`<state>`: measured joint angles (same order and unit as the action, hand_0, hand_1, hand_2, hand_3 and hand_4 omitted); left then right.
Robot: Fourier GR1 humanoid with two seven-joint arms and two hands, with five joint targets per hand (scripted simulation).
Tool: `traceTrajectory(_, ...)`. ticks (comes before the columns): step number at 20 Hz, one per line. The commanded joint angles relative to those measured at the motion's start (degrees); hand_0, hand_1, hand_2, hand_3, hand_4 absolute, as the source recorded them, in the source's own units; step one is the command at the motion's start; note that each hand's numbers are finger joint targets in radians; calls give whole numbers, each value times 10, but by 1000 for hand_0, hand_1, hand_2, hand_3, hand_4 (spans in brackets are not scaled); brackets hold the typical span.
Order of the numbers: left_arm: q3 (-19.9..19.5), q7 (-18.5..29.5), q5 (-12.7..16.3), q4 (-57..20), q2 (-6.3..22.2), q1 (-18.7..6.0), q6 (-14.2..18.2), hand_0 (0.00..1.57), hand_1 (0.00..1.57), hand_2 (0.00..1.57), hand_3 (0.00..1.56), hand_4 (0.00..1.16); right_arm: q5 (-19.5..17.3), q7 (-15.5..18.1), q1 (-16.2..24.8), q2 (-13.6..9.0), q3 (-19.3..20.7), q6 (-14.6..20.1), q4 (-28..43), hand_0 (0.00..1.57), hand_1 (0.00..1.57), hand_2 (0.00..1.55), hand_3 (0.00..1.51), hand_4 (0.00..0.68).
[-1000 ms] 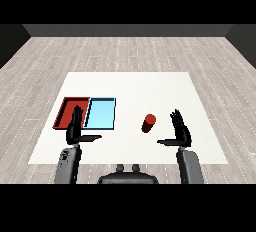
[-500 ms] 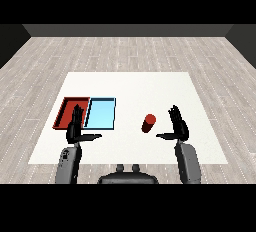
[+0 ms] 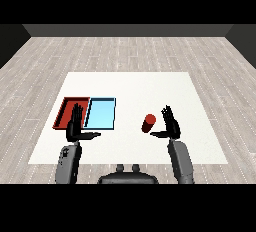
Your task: Pick the red can and put it in the red box
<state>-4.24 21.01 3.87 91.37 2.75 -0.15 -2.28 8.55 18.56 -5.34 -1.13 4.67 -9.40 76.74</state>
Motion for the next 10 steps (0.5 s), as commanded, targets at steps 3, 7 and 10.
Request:
traceTrajectory(3,-13,12,14,-17,4,3,-10,0,0,0,0,0,9,27,4,11,-32,25,-23,0,0,0,0,0)
traceTrajectory(7,11,0,-10,21,-14,20,16,0,0,0,0,0,17,94,-80,-6,25,-17,-185,0,0,0,0,0)
traceTrajectory(10,-2,0,9,18,1,16,-10,0,0,0,0,0,26,62,-52,3,2,-2,-122,0,0,0,0,0)
